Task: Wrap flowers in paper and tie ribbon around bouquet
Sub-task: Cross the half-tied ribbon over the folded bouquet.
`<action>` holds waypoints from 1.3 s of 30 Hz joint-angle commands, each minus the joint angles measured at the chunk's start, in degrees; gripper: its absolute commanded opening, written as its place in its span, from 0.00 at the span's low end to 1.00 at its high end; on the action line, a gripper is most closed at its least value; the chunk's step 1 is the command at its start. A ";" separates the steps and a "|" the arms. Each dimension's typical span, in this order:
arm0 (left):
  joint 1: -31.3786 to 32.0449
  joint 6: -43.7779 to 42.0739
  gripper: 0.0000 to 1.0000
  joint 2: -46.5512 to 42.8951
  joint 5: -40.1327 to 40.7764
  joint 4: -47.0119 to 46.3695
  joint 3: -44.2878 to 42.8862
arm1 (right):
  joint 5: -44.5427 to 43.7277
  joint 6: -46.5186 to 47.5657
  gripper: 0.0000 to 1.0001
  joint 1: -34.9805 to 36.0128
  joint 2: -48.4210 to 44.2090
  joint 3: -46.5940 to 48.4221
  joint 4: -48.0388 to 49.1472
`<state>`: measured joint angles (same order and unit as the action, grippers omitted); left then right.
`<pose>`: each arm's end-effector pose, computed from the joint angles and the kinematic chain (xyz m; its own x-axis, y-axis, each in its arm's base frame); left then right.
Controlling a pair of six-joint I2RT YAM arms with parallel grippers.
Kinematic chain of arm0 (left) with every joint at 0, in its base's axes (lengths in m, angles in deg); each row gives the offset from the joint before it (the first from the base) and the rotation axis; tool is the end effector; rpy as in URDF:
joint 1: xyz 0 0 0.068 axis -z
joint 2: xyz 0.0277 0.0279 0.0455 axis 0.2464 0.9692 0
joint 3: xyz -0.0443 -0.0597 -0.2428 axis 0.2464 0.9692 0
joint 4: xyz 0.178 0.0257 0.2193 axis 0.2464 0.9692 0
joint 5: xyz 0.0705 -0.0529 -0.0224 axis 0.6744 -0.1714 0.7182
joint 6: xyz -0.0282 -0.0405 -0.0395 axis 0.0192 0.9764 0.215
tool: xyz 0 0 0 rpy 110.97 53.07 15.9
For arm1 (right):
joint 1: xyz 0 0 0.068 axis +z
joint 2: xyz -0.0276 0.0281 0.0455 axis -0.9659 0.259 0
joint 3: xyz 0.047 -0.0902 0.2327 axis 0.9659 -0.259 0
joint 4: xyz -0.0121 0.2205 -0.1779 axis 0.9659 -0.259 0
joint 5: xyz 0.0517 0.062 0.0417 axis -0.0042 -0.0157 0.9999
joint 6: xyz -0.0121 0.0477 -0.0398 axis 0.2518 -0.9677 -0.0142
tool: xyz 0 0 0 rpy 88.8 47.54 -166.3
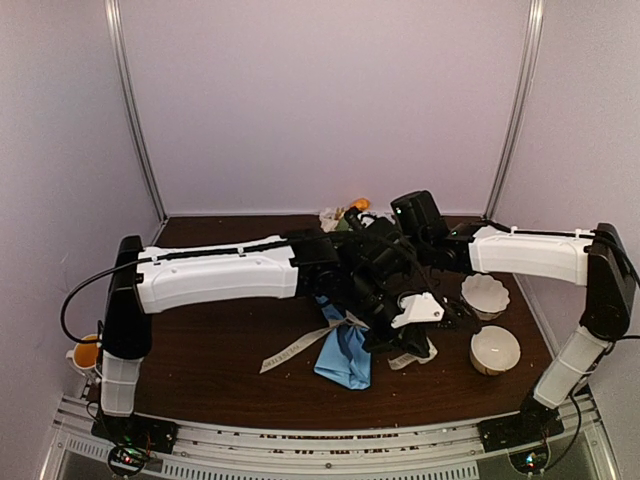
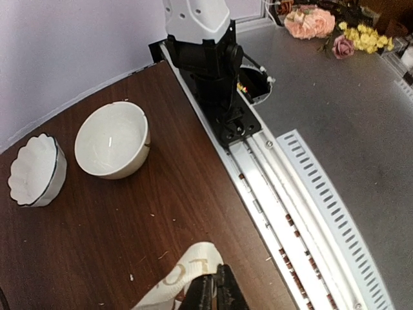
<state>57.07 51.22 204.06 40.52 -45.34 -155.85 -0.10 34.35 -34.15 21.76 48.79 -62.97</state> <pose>0.1353 -0.4798 0.2616 0.2021 0.5908 -0.7811 0.9295 -0.3670 -0.0371 0.2866 0.2796 0.2276 -0.5594 -0.3122 -0.7679 -0.7999 0.4463 0.4012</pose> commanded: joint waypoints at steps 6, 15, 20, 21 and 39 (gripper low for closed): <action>-0.09 -4.90 0.64 -2.96 10.29 -2.59 8.02 | -0.05 0.51 0.00 -0.17 -2.65 0.86 -0.47; -5.48 3.59 0.78 -19.76 10.16 -20.47 27.83 | 0.99 -1.68 0.00 0.02 -3.14 -0.23 1.33; -15.72 20.67 0.65 -31.20 1.96 -43.76 46.96 | 1.43 -3.45 0.00 0.67 -3.79 -1.74 3.32; -17.71 23.18 0.57 -32.60 2.24 -47.56 49.97 | 1.43 -3.79 0.00 0.80 -3.89 -2.06 3.82; -24.66 31.41 0.57 -22.78 2.90 -54.73 50.73 | 3.56 -6.93 0.00 3.15 -5.22 -4.71 9.94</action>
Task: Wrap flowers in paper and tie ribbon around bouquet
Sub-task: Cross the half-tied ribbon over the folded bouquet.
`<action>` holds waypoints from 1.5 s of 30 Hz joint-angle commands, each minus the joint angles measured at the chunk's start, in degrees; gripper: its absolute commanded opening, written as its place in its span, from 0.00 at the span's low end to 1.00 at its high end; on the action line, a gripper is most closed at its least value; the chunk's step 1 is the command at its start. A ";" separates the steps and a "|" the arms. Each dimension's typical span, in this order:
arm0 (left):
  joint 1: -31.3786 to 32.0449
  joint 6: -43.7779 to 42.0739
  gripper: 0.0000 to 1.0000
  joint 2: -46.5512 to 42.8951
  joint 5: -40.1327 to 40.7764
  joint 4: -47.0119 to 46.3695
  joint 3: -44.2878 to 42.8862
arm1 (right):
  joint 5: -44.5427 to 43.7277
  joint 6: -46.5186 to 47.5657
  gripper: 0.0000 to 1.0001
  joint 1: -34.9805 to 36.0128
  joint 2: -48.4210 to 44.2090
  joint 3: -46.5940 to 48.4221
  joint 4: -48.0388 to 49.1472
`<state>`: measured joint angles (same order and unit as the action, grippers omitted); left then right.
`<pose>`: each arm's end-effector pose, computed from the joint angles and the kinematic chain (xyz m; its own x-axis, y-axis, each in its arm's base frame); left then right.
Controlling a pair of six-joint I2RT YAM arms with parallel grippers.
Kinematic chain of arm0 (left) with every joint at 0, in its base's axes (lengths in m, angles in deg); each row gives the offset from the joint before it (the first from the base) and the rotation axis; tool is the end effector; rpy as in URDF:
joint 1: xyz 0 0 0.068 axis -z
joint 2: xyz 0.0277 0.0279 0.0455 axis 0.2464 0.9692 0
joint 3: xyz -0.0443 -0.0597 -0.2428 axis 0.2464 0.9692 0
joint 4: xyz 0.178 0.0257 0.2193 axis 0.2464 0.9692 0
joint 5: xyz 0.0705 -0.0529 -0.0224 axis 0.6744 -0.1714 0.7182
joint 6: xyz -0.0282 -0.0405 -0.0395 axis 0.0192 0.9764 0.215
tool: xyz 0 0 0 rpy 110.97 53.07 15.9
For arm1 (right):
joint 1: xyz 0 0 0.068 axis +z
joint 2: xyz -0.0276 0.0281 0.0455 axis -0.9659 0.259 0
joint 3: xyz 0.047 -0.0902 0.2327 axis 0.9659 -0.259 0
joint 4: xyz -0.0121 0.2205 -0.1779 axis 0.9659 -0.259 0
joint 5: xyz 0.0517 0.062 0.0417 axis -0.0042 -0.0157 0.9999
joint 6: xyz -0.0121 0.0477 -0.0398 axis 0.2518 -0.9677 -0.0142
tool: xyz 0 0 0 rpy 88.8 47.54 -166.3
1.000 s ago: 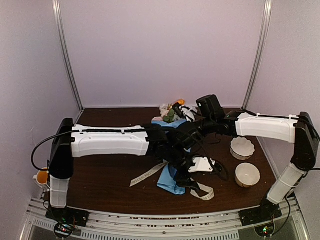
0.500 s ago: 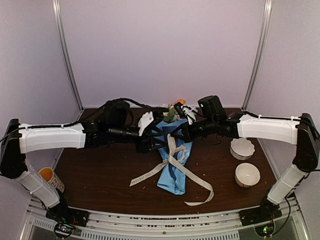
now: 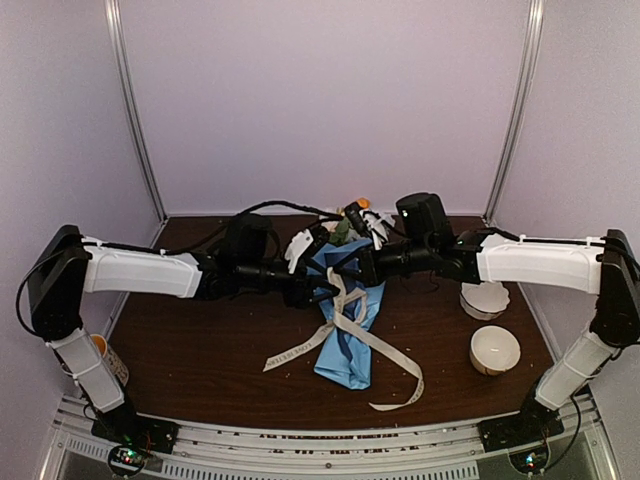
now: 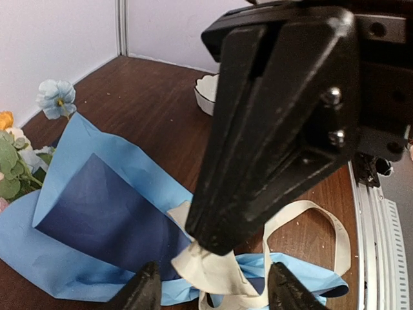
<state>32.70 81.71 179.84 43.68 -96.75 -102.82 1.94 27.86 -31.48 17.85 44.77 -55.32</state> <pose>0.2595 -0.3117 0.1956 -0.3461 0.2809 -0.8951 0.9165 0.3051 -0.2586 0.2653 0.2870 0.2411 -0.5629 -0.2291 -0.7942 -0.8048 0.3710 0.4634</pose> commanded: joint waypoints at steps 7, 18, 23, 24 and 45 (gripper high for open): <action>-0.29 0.38 0.20 2.70 -0.24 -3.99 -2.53 | 2.22 1.36 0.00 0.53 -0.84 -0.04 0.92; -0.28 0.68 0.00 2.06 1.72 -6.34 0.08 | -4.79 3.26 0.37 -2.57 -2.47 -1.88 -6.01; -0.23 0.98 0.00 2.41 1.61 -6.68 0.25 | -4.61 1.62 0.41 -0.26 -7.51 -13.82 4.04; -0.28 1.02 0.00 2.41 1.47 -6.79 0.33 | -5.32 1.56 0.41 0.32 -8.01 -15.53 5.03; -0.28 0.65 0.00 2.25 2.18 -5.03 0.47 | -1.02 0.46 0.12 4.00 -0.10 -16.54 11.23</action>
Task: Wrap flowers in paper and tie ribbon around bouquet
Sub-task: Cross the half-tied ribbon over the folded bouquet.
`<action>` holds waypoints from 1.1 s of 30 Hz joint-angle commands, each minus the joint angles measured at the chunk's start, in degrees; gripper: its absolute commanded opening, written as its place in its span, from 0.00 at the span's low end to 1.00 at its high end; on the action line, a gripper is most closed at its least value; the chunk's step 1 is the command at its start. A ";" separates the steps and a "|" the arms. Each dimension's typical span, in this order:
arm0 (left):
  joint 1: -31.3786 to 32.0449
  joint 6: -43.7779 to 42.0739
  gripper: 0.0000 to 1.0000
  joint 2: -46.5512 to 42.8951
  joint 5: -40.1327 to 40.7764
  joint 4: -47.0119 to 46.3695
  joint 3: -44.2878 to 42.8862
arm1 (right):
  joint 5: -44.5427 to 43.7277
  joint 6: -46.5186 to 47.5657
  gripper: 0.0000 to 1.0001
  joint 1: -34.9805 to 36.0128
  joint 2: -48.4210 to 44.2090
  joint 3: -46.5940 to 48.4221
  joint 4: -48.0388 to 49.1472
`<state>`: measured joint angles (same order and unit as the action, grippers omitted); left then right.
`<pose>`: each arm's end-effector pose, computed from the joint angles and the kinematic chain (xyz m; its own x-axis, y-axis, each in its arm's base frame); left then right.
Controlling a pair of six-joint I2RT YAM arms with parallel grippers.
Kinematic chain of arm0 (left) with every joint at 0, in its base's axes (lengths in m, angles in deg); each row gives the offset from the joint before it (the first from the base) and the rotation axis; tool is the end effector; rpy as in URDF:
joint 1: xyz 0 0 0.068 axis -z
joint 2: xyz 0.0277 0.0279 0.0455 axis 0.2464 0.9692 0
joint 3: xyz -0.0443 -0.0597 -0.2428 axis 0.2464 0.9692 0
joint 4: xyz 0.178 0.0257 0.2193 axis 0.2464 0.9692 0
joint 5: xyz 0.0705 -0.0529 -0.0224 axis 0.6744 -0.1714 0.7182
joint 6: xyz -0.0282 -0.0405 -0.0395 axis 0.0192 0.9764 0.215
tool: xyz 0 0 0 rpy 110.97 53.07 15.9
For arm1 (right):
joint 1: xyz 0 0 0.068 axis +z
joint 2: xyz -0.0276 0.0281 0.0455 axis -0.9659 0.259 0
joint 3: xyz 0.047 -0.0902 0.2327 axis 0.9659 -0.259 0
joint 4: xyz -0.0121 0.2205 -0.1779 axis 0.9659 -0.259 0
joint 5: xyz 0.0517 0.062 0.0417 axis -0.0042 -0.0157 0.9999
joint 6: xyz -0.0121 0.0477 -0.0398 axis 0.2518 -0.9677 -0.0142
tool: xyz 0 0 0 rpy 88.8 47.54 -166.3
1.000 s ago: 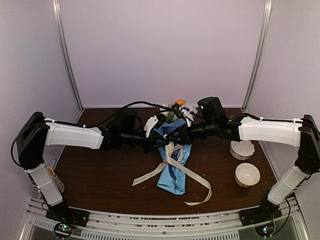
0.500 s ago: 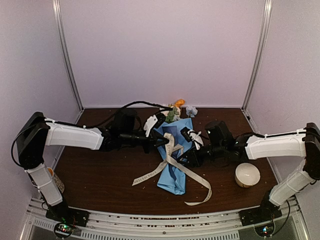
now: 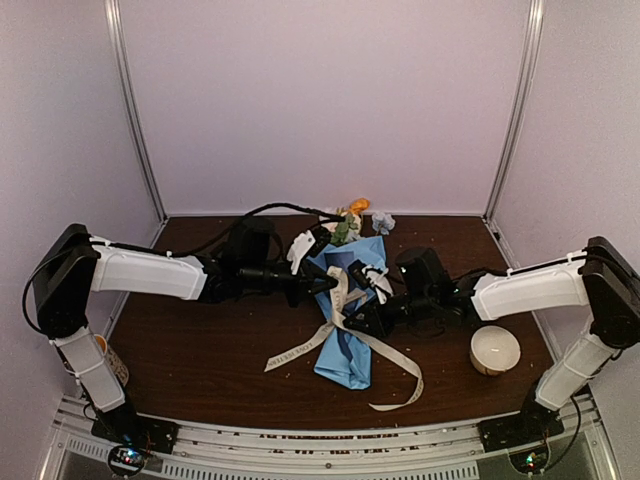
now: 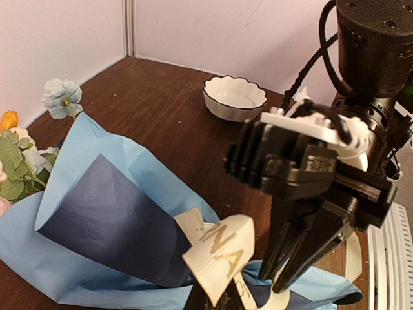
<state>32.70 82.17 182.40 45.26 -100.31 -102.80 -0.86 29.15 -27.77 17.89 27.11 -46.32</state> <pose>0.2651 -0.3160 0.1845 -0.3425 0.2653 -0.9013 0.9108 0.3291 -0.2493 0.2204 0.2728 0.1472 -0.6052 -0.3468 -0.7166 -0.7858 0.4049 0.4676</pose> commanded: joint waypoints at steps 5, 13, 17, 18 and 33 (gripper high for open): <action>-0.36 -0.27 0.00 -0.41 1.24 -1.03 0.70 | 2.87 -0.27 0.00 0.10 -1.95 -0.64 0.80; -0.97 -0.57 0.00 -1.05 1.50 -0.83 1.73 | 2.60 0.82 0.00 -0.52 -5.12 -2.76 -2.03; -1.24 -0.83 0.00 -1.36 1.60 -0.75 2.17 | 1.35 1.26 0.00 -1.47 -5.85 -3.56 -4.48; -1.25 -0.84 0.00 -1.42 1.61 -0.73 2.26 | 1.12 1.47 0.00 -1.70 -5.79 -3.71 -5.38; -1.48 -1.53 0.00 -1.82 2.00 -0.22 3.14 | -2.54 2.27 0.00 -5.11 -6.13 -6.29 -11.52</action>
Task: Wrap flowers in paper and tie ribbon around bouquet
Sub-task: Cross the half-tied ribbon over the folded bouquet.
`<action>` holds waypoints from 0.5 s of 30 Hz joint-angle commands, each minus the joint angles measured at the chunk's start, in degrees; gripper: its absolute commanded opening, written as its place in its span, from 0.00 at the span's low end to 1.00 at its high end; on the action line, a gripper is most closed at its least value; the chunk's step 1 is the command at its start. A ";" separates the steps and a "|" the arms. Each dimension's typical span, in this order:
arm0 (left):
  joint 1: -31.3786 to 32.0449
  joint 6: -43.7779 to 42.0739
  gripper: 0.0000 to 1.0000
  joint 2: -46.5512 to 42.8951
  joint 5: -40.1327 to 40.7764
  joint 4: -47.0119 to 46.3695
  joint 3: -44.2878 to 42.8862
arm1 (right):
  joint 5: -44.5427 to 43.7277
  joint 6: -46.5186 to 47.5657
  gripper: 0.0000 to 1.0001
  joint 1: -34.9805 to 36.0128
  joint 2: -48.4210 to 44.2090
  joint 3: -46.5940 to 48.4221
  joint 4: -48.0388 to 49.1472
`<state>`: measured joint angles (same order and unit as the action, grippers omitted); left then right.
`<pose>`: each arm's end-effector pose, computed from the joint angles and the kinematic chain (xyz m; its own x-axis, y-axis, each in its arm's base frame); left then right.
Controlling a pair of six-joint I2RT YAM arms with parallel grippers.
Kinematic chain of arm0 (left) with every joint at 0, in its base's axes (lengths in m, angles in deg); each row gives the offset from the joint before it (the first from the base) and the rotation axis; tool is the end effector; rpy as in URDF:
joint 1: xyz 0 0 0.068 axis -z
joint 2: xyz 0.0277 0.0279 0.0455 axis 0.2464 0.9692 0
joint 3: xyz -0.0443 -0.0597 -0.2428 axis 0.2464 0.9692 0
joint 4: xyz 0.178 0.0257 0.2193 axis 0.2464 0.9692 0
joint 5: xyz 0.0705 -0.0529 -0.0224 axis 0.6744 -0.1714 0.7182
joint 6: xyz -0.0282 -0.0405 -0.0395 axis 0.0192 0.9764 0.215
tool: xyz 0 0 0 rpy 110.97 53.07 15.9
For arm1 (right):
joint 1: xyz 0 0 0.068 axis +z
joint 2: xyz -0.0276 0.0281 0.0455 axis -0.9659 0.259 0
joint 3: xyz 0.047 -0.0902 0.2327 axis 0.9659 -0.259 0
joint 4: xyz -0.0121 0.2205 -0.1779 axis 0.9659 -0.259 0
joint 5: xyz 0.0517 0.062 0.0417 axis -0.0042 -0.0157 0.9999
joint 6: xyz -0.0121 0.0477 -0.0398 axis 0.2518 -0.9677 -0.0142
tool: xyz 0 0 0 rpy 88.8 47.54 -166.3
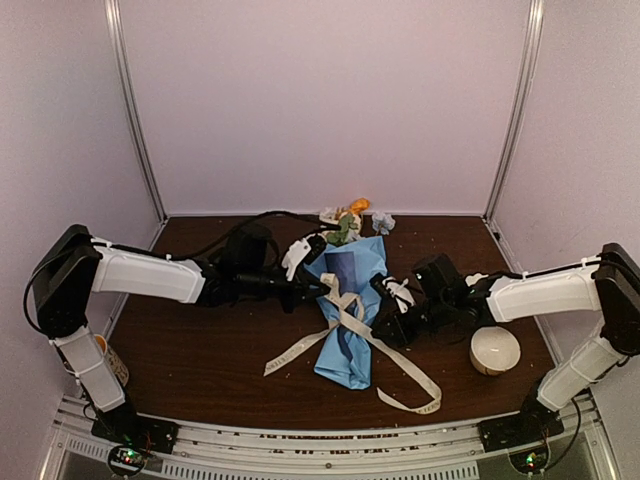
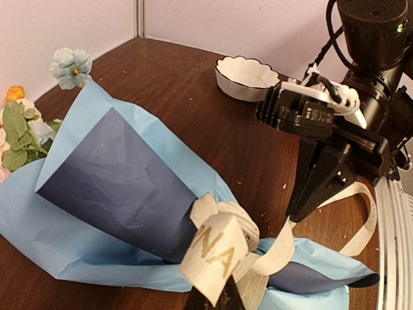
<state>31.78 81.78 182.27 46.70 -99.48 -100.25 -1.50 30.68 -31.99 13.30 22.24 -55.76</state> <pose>0.2651 -0.3049 0.1681 -0.3752 0.2969 -0.8781 0.8917 0.3744 -0.2544 0.2160 0.2329 0.1302 -0.6915 -0.3892 -0.6086 -0.7110 0.5159 0.4779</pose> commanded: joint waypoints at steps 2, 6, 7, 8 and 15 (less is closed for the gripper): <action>-0.58 -1.16 0.00 -1.68 0.64 -1.08 0.74 | -2.03 0.93 0.00 -1.07 -1.96 -1.69 -2.52; -0.73 -1.35 0.00 -1.68 0.78 -0.87 0.92 | -2.63 1.79 0.00 -1.86 -2.23 -1.99 -4.25; -0.77 -1.34 0.00 -1.68 0.70 -0.92 0.96 | -2.69 1.93 0.00 -2.22 -2.36 -2.08 -4.61; -0.78 -1.36 0.00 -1.68 0.62 -0.91 0.96 | -2.71 2.01 0.00 -2.44 -2.53 -2.19 -4.75; -0.78 -1.45 0.00 -1.38 -0.90 -1.12 0.79 | 0.78 0.60 0.00 -0.48 -2.17 2.45 -1.92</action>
<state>31.43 81.23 182.27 47.09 -99.31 -99.76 -2.68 31.99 -33.89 12.25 20.95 -59.85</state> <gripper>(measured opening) 0.012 0.010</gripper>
